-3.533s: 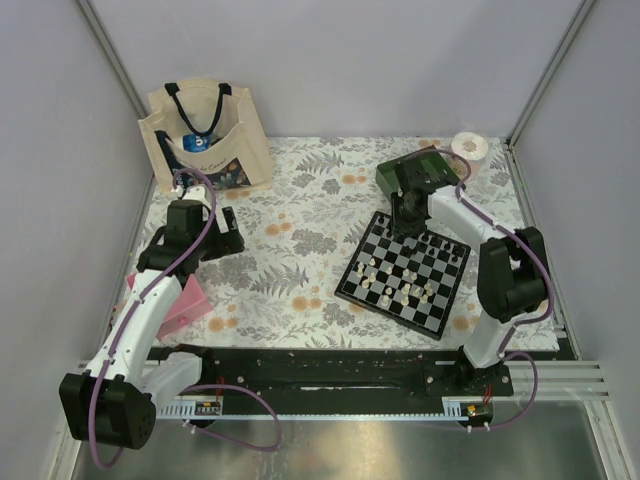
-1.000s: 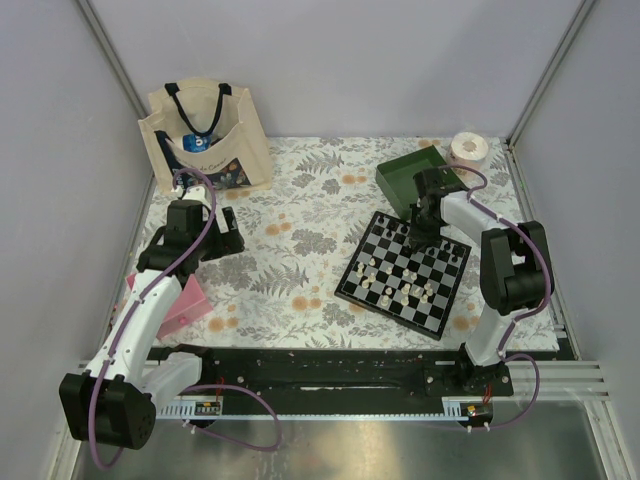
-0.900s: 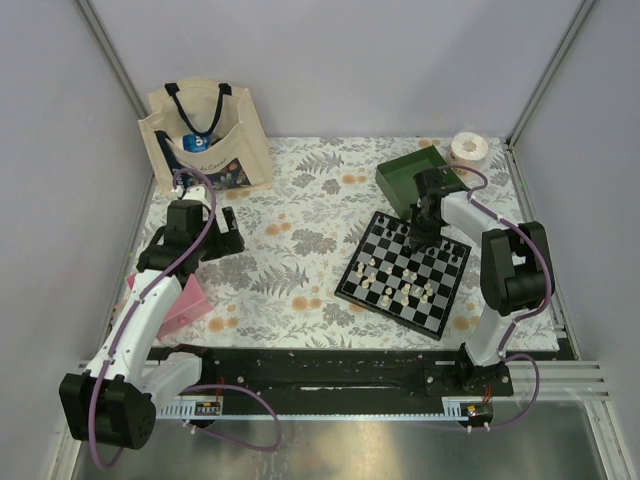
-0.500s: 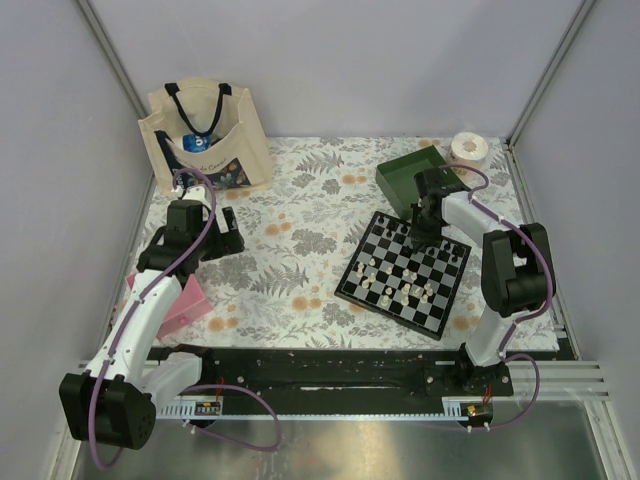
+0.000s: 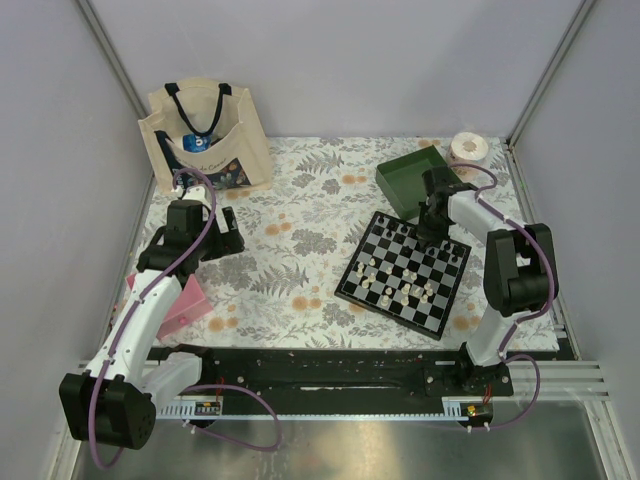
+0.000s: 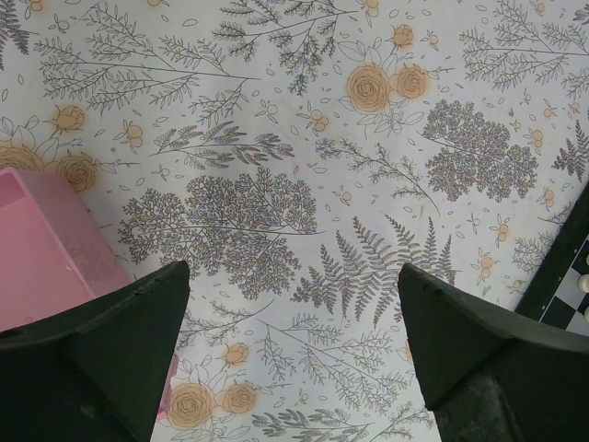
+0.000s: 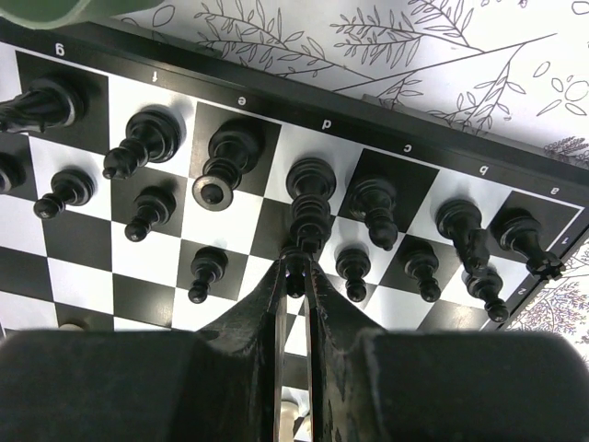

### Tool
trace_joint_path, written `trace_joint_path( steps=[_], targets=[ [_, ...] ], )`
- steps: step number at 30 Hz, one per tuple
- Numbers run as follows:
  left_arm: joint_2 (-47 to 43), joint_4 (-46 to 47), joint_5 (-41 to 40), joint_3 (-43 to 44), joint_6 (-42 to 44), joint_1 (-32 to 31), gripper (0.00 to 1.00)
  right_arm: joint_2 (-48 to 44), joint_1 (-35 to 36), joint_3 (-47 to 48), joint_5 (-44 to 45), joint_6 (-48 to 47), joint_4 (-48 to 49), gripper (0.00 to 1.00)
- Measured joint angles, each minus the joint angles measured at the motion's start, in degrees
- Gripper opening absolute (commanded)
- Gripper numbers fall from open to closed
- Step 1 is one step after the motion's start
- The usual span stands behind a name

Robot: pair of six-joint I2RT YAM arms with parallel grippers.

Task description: Set up the chess pieces on the board

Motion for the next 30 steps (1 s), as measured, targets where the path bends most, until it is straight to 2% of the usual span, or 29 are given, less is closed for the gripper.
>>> trace_joint_path(
  steps=[13,21,30],
  targets=[
    [0.00,0.00,0.00,0.00,0.00,0.00,0.99,0.15,-0.50,0.66,-0.09,0.00,0.07,0.20],
    [0.00,0.00,0.00,0.00,0.00,0.00,0.99,1.09,-0.50,0.66,-0.37,0.00,0.52,0.38],
    [0.00,0.00,0.00,0.00,0.00,0.00,0.99,-0.79,-0.48,0.63,-1.29,0.04,0.55,0.43]
  ],
)
